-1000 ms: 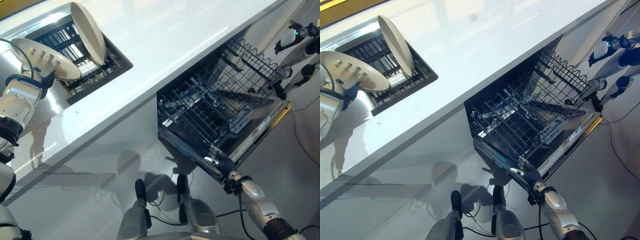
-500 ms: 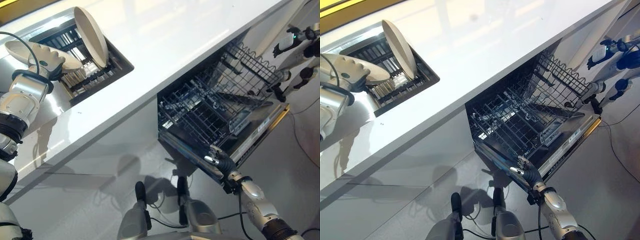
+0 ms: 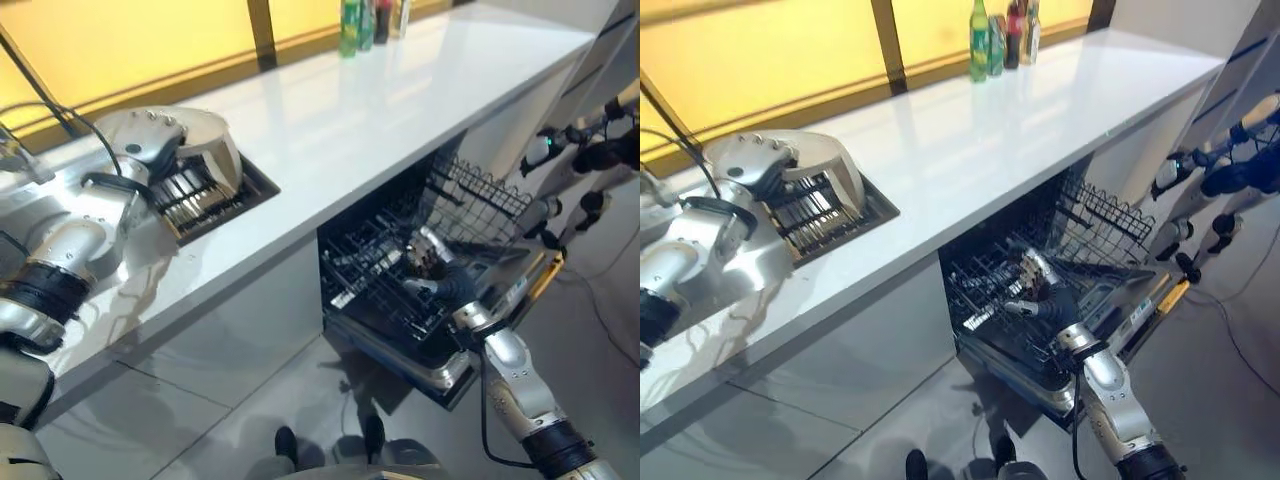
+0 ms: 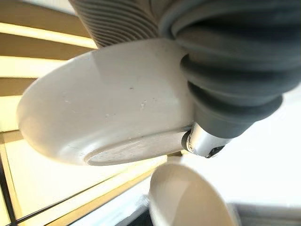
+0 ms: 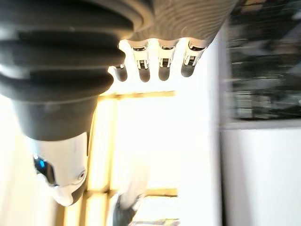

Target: Pick up plates and place into dishwasher.

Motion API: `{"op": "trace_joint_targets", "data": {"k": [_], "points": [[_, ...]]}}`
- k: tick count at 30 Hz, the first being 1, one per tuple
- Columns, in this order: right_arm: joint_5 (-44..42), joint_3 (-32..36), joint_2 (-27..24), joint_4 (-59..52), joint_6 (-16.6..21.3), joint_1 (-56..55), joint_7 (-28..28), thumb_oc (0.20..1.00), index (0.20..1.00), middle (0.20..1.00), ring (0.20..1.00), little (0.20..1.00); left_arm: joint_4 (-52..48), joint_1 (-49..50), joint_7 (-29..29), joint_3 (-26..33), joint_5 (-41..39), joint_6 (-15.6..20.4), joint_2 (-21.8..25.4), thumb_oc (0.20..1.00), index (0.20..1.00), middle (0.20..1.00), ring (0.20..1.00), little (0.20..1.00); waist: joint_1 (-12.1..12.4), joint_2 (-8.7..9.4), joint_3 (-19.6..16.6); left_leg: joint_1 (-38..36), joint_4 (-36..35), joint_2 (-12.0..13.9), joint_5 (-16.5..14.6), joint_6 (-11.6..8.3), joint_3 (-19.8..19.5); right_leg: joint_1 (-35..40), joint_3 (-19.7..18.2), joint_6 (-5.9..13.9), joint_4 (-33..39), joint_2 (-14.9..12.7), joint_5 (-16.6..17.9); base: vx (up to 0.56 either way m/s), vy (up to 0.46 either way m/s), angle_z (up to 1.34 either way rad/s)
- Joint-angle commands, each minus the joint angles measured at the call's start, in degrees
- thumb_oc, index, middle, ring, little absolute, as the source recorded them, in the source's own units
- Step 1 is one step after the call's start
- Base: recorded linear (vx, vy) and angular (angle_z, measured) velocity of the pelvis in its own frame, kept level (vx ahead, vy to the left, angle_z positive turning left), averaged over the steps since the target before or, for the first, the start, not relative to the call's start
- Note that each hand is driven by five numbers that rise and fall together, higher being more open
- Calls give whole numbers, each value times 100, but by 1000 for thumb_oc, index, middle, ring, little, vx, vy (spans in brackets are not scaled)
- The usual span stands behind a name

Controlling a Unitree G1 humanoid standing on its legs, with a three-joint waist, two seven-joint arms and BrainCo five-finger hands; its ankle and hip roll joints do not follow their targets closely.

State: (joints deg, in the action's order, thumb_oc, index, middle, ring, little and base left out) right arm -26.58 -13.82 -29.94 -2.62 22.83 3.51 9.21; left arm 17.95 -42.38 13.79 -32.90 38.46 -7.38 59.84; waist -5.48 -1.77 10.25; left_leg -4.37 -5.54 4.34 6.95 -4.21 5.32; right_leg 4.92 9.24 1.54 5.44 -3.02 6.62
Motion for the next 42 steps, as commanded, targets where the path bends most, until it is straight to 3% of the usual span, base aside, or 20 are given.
{"op": "trace_joint_targets", "data": {"k": [1, 3, 7, 11, 17, 24, 33, 34, 35, 38, 42], "points": [[834, 348, -402, -567, 768, 687, -618, 1000, 1000, 1000, 1000, 1000, -462, -158, 450, 627, -249, 319, -65, 200, 200, 200, 200, 200, 215, -78, -133, -204, 78, -251, -957, 115, -26, 49, -24, 636, -106, -361, -631, 9, -59, 3], [1737, 426, -654, -713, 904, 1084, -1308, 1000, 1000, 1000, 1000, 1000, -842, -71, 473, 787, -511, 594, -183, 200, 200, 200, 200, 200, 301, -58, -179, -246, 95, -261, -994, 120, -89, 114, 7, 627, -109, -367, -660, -1, -63, 10], [3177, 383, -1292, -676, 702, 2125, -2434, 1000, 1000, 1000, 1000, 1000, -1508, -100, 210, 887, -1235, 1111, -570, 200, 200, 200, 200, 200, 455, 42, -283, -310, 122, -276, -1044, 130, -203, 221, 54, 591, -108, -345, -709, -21, -80, 8], [4169, 22, -1760, -454, 345, 3040, -2898, 1000, 1000, 1000, 1000, 1000, -1892, -145, -246, 873, -2150, 1627, -934, 200, 200, 200, 200, 200, 563, 131, -357, -351, 145, -285, -1079, 133, -285, 303, 92, 565, -105, -327, -746, -13, -72, 6], [4306, -952, -2347, 239, -20, 4251, -2739, 1000, 1000, 1000, 1000, 1000, -1953, -506, -806, 389, -3126, 2018, -1124, 200, 200, 200, 200, 200, 685, 220, -503, -402, 155, -276, -1072, 121, -340, 398, 135, 552, -86, -306, -758, 3, -42, 0], [4253, -1726, -2338, 1061, 23, 5086, -2390, 1000, 1000, 1000, 1000, 1000, -1781, -958, -1255, -134, -3731, 2335, -1229, 200, 200, 200, 200, 200, 762, 266, -590, -401, 150, -291, -1066, 130, -382, 428, 182, 539, -67, -308, -756, 4, -6, 5], [3687, -2488, -2282, 1713, -484, 5591, -1331, 1000, 1000, 1000, 1000, 1000, -1831, -1288, -1369, -462, -4075, 2690, -1139, 200, 200, 200, 200, 200, 839, 314, -659, -390, 129, -299, -1030, 145, -383, 432, 216, 517, -44, -324, -728, 9, 0, 4], [3538, -2530, -2275, 1796, -502, 5601, -1233, 460, 460, 460, 460, 460, -1864, -1309, -1356, -477, -4133, 2724, -1116, 200, 200, 200, 200, 200, 851, 317, -664, -388, 121, -299, -1026, 145, -384, 430, 223, 517, -44, -327, -726, 0, 0, 0], [3355, -2563, -2255, 1869, -525, 5607, -1102, 200, 200, 200, 200, 200, -1876, -1319, -1350, -483, -4192, 2804, -1096, 200, 200, 200, 200, 200, 864, 318, -668, -387, 114, -296, -1022, 147, -388, 430, 227, 513, -44, -328, -728, 0, 0, 0], [2832, -2590, -2132, 2116, -586, 5651, -799, 200, 200, 200, 200, 200, -1915, -1316, -1301, -461, -4169, 2911, -1131, 200, 200, 200, 200, 200, 889, 315, -670, -391, 113, -291, -1010, 136, -385, 442, 232, 500, -44, -332, -724, 0, 0, 0], [2695, -2475, -2005, 2358, -551, 5576, -828, 200, 200, 200, 200, 200, -1953, -1278, -1284, -368, -4091, 2908, -1169, 200, 200, 200, 200, 200, 907, 298, -662, -406, 102, -294, -1018, 137, -408, 457, 229, 481, -44, -329, -740, 0, 0, 0]]}}
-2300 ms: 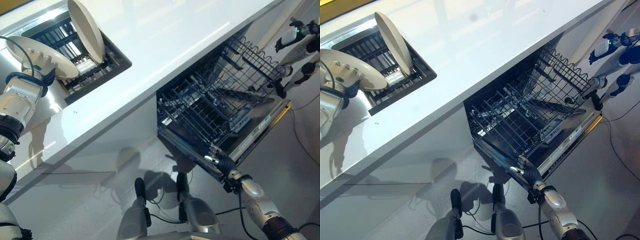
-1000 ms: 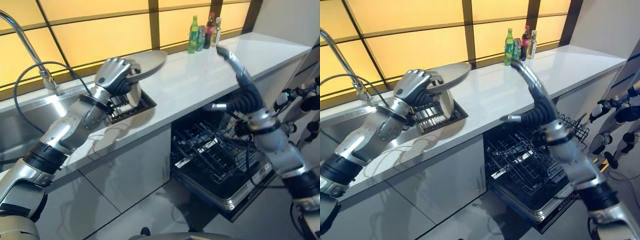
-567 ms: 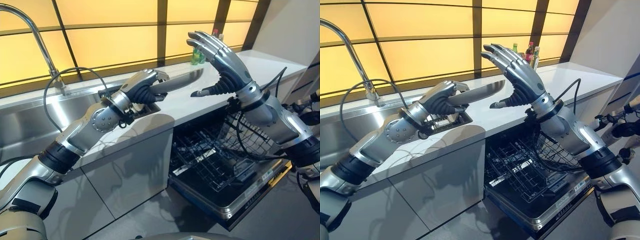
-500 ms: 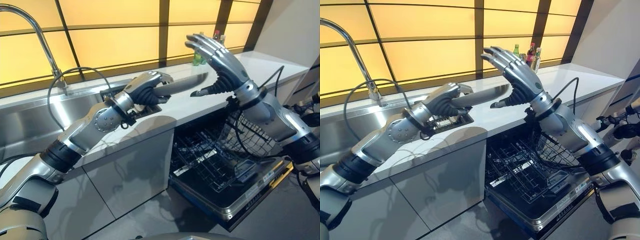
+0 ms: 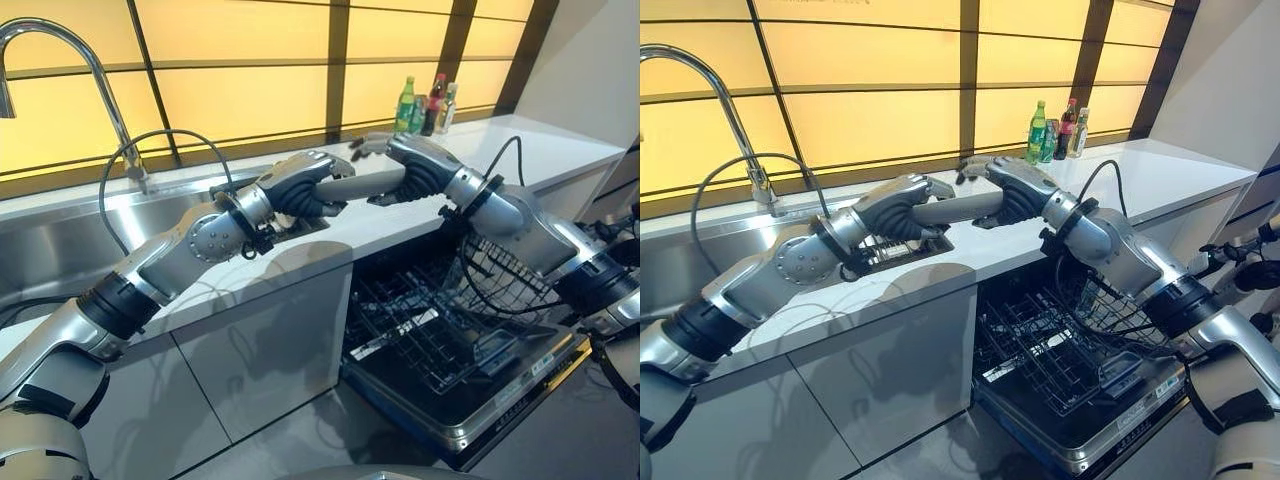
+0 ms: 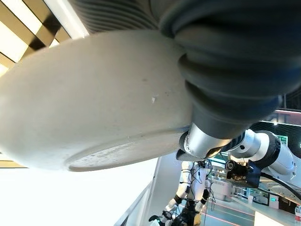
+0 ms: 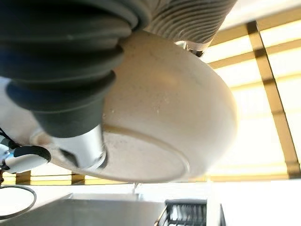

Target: Pick up plates and place into dishwasher.

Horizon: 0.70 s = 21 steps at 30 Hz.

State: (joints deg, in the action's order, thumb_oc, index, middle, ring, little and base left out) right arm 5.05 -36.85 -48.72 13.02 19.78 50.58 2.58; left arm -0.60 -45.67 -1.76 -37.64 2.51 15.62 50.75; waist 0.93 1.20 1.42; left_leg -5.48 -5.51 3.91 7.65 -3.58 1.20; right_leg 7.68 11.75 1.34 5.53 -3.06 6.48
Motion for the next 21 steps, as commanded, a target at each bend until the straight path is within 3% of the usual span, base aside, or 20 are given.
{"op": "trace_joint_targets", "data": {"k": [1, 11, 12, 13, 14, 21], "points": [[-435, -143, -103, 860, -237, 851, -242, 200, 200, 200, 200, 200, -107, -944, 283, 125, -459, 579, -281, 200, 200, 200, 200, 200, 269, -4, 224, -298, 97, -251, -1092, 74, -1, 183, -22, 499, -53, -325, -728, 0, 0, 0], [-343, 714, -133, 704, -168, 100, -663, 200, 200, 200, 200, 200, 14, -547, 231, 526, -227, 441, -180, 200, 200, 200, 200, 200, 168, -57, 278, -366, 89, -242, -1155, 94, 55, 204, -149, 519, -53, -294, -760, 0, 0, 0], [-337, 761, -138, 673, -164, 44, -666, 200, 200, 200, 200, 200, 12, -520, 200, 543, -218, 407, -172, 338, 338, 338, 338, 338, 164, -58, 279, -370, 89, -240, -1157, 95, 61, 204, -156, 520, -53, -291, -760, 0, 0, 0], [-326, 861, -155, 615, -145, -71, -658, 200, 200, 200, 200, 200, 15, -464, 145, 583, -192, 323, -152, 928, 928, 928, 928, 928, 144, -63, 287, -377, 89, -239, -1162, 100, 74, 202, -179, 521, -53, -285, -758, 0, 0, 0], [-296, 991, -196, 551, -97, -223, -634, 200, 200, 200, 200, 200, 31, -382, 195, 628, -162, 279, -103, 1000, 1000, 1000, 1000, 1000, 111, -71, 298, -386, 84, -236, -1164, 100, 90, 197, -202, 529, -53, -279, -753, 0, 0, 0], [-142, 2003, -466, -192, -82, -1613, -260, 200, 200, 200, 200, 200, 234, 311, 968, 1257, 1241, -99, 464, 1000, 1000, 1000, 1000, 1000, -115, -74, 334, -410, 66, -208, -1169, 120, 248, 145, -386, 555, -53, -237, -732, 16, 2, -5]]}}
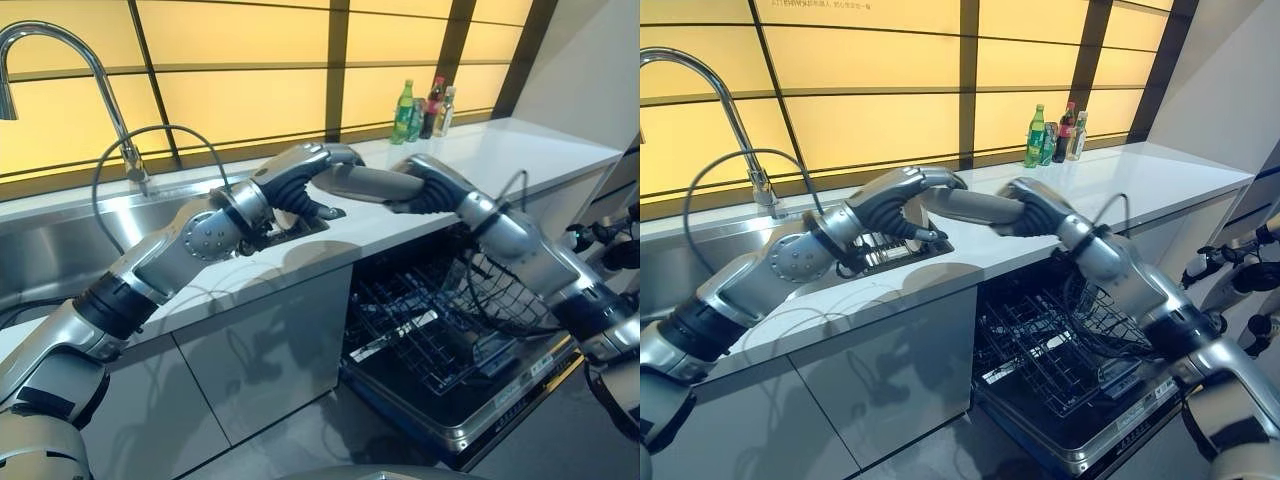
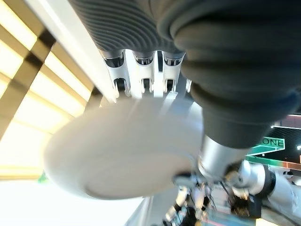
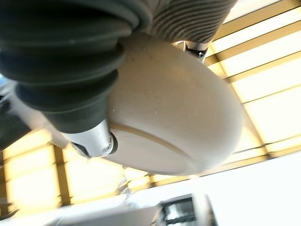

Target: Pick up plates and place into dishwasher.

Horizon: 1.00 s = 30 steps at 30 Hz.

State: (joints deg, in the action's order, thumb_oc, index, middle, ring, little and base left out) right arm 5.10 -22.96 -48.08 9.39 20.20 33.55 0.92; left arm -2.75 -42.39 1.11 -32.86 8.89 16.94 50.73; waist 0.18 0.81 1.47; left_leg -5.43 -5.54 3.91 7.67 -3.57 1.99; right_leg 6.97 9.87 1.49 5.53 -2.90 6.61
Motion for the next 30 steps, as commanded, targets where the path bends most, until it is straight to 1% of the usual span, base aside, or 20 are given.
{"op": "trace_joint_targets", "data": {"k": [1, 2, 3, 5, 6, 7, 9, 10, 15, 19, 24, 26, 28, 30], "points": [[-127, 785, -598, 45, -177, -188, 12, 200, 200, 200, 200, 200, 585, 61, 893, 863, 912, -297, 625, 1000, 1000, 1000, 1000, 1000, -99, -35, 341, -416, 66, -201, -1173, 119, 211, 198, -235, 543, -53, -244, -737, -4, -2, -12], [-136, 863, -617, -11, -202, -293, 55, 200, 200, 200, 200, 200, 643, 63, 990, 872, 1017, -336, 674, 1000, 1000, 1000, 1000, 1000, -120, -27, 353, -389, 63, -203, -1119, 120, 235, 162, -253, 538, -53, -245, -683, 1, 3, -15], [-183, 1068, -685, -156, -237, -602, 153, 200, 200, 200, 200, 200, 818, 128, 1241, 958, 1192, -418, 825, 1000, 1000, 1000, 1000, 1000, -202, -27, 375, -391, 60, -198, -1115, 118, 291, 145, -298, 544, -53, -236, -668, -11, 3, -18], [-269, 1249, -713, -259, -320, -871, 232, 200, 200, 200, 200, 200, 917, 192, 1419, 1032, 1275, -509, 929, 1000, 1000, 1000, 1000, 1000, -248, -25, 386, -396, 56, -189, -1113, 113, 336, 128, -332, 548, -53, -230, -657, 37, 9, -11], [-339, 1468, -734, -317, -279, -1176, 317, 200, 200, 200, 200, 200, 1022, 303, 1548, 1146, 1302, -539, 1013, 1000, 1000, 1000, 1000, 1000, -303, -36, 404, -427, 56, -179, -1171, 109, 365, 149, -359, 559, -53, -219, -699, 46, 17, -7], [-376, 1702, -716, -367, -244, -1492, 407, 200, 200, 200, 200, 200, 1105, 446, 1648, 1301, 1329, -582, 1060, 1000, 1000, 1000, 1000, 1000, -352, -35, 426, -421, 56, -178, -1164, 109, 392, 124, -397, 560, -53, -213, -686, 35, 18, -15], [-424, 1980, -683, -432, -257, -1866, 563, 200, 200, 200, 200, 200, 1159, 657, 1780, 1505, 1361, -666, 1100, 1000, 1000, 1000, 1000, 1000, -398, -42, 453, -423, 54, -172, -1163, 106, 424, 105, -423, 564, -53, -206, -677, -1, 14, -21], [-556, 2160, -666, -457, -324, -2096, 757, 200, 200, 200, 200, 200, 1233, 807, 1912, 1649, 1391, -675, 1136, 1000, 1000, 1000, 1000, 1000, -443, -40, 483, -431, 54, -172, -1170, 106, 444, 103, -440, 568, -53, -201, -678, 2, 13, -14], [-702, 2327, -560, -483, -665, -2595, 1276, 200, 200, 200, 200, 200, 1405, 1193, 2262, 1973, 1572, -764, 1128, 1000, 1000, 1000, 1000, 1000, -510, -36, 539, -437, 54, -168, -1159, 96, 499, 87, -458, 576, -53, -204, -667, 10, 6, -8], [-874, 2035, -382, -47, -811, -2556, 1529, 200, 200, 200, 200, 200, 1543, 1174, 2428, 1957, 1668, -957, 1072, 1000, 1000, 1000, 1000, 1000, -500, -41, 593, -441, 54, -165, -1150, 80, 504, 92, -442, 582, -53, -212, -660, 31, -10, -10], [-1037, 1420, -135, 601, -1057, -2218, 1657, 200, 200, 200, 200, 200, 1639, 821, 2438, 1657, 1641, -1227, 1119, 1000, 1000, 1000, 1000, 1000, -422, -59, 643, -415, 54, -171, -1129, 54, 459, 91, -375, 583, -53, -234, -665, 35, -17, 0], [-1135, 1140, -9, 925, -1118, -1995, 1633, 200, 200, 200, 200, 200, 1702, 614, 2411, 1510, 1632, -1304, 1126, 1000, 1000, 1000, 1000, 1000, -371, -69, 668, -396, 54, -171, -1121, 42, 433, 85, -329, 582, -53, -248, -664, 0, 0, 0], [-1339, 710, 181, 1421, -1262, -1621, 1536, 200, 200, 200, 200, 200, 1755, 275, 2353, 1207, 1700, -1418, 1140, 1000, 1000, 1000, 1000, 1000, -274, -97, 703, -355, 54, -171, -1107, 20, 397, 69, -251, 575, -53, -274, -666, 0, 0, 0], [-1531, 416, 333, 1846, -1413, -1296, 1563, 200, 200, 200, 200, 200, 1825, -39, 2260, 937, 1837, -1553, 1138, 1000, 1000, 1000, 1000, 1000, -208, -126, 735, -319, 54, -176, -1095, 7, 357, 55, -200, 564, -53, -285, -666, 5, -5, 3]]}}
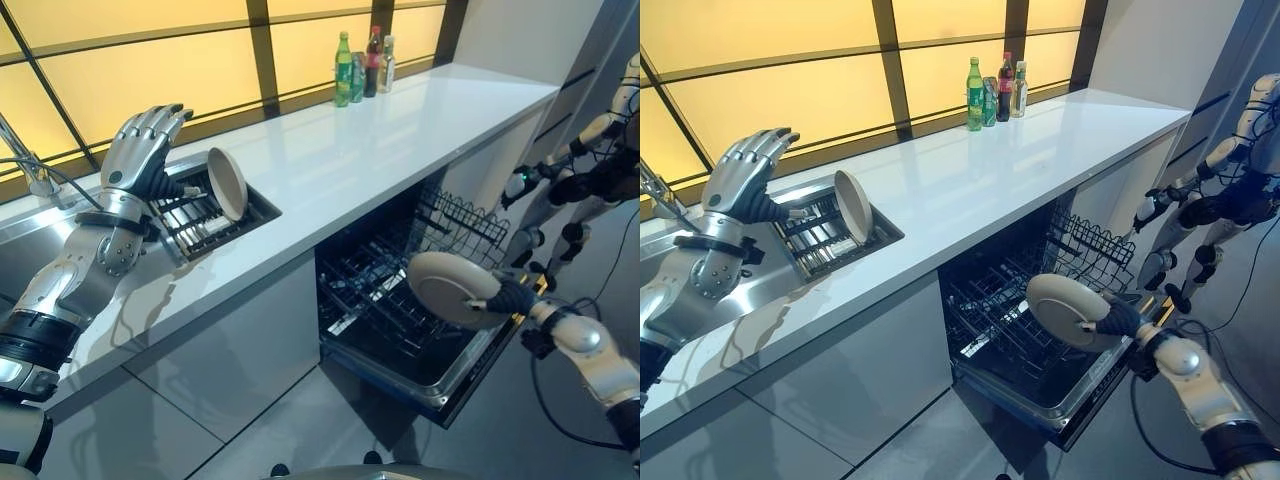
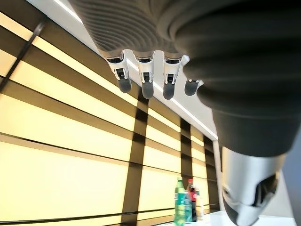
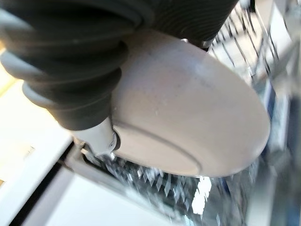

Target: Pick up plates and place into dishwasher.

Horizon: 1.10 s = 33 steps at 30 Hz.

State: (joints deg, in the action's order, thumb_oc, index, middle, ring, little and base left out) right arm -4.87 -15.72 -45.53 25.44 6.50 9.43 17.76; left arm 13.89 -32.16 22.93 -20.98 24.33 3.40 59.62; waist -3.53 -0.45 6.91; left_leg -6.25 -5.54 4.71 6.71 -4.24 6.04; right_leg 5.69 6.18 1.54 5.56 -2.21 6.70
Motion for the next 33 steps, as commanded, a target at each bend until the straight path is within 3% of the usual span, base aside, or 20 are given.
{"op": "trace_joint_targets", "data": {"k": [1, 13, 26, 27, 28, 33], "points": [[-588, -438, 166, 460, -66, 1278, -111, 200, 200, 200, 200, 200, 221, -1246, 20, -417, 352, -261, 257, 1000, 1000, 1000, 1000, 1000, 194, -16, 208, -219, 54, -261, -993, 69, -71, 174, 186, 557, -56, -359, -673, 10, -6, 11], [-939, -1360, 1072, 2912, -550, 3069, 105, 200, 200, 200, 200, 200, 1396, -3623, -167, -2470, 414, -592, 8, 1000, 1000, 1000, 1000, 1000, 395, -322, 607, 193, 54, -339, -808, 19, -295, -136, 298, 485, -56, -419, -593, -33, 28, 10], [-496, -1644, 924, 3848, -831, 4094, 361, 200, 200, 200, 200, 200, 2018, -5015, -510, -3396, 818, -909, -184, 1000, 1000, 1000, 1000, 1000, 301, -604, 1309, 847, 54, -475, -533, -3, -388, -854, 270, 408, -94, -490, -352, -71, 61, 3], [-484, -1656, 904, 3855, -826, 4129, 307, 272, 272, 272, 272, 272, 2032, -5077, -540, -3426, 874, -891, -190, 1000, 1000, 1000, 1000, 1000, 295, -616, 1344, 871, 54, -477, -523, -4, -385, -884, 272, 404, -99, -493, -343, -43, 39, -2], [-526, -1666, 859, 3843, -791, 4184, 161, 1000, 1000, 1000, 1000, 1000, 2003, -5187, -637, -3497, 1002, -891, -178, 1000, 1000, 1000, 1000, 1000, 283, -637, 1404, 907, 54, -482, -506, -7, -373, -930, 275, 401, -107, -501, -327, -38, 34, -3], [-1190, -1563, 605, 3155, -432, 4255, -232, 1000, 1000, 1000, 1000, 1000, 1898, -5459, -872, -3711, 1317, -1000, -37, 1000, 1000, 1000, 1000, 1000, 187, -643, 1623, 1047, 54, -511, -478, -7, -307, -1143, 277, 423, -141, -514, -243, -40, 32, 0]]}}
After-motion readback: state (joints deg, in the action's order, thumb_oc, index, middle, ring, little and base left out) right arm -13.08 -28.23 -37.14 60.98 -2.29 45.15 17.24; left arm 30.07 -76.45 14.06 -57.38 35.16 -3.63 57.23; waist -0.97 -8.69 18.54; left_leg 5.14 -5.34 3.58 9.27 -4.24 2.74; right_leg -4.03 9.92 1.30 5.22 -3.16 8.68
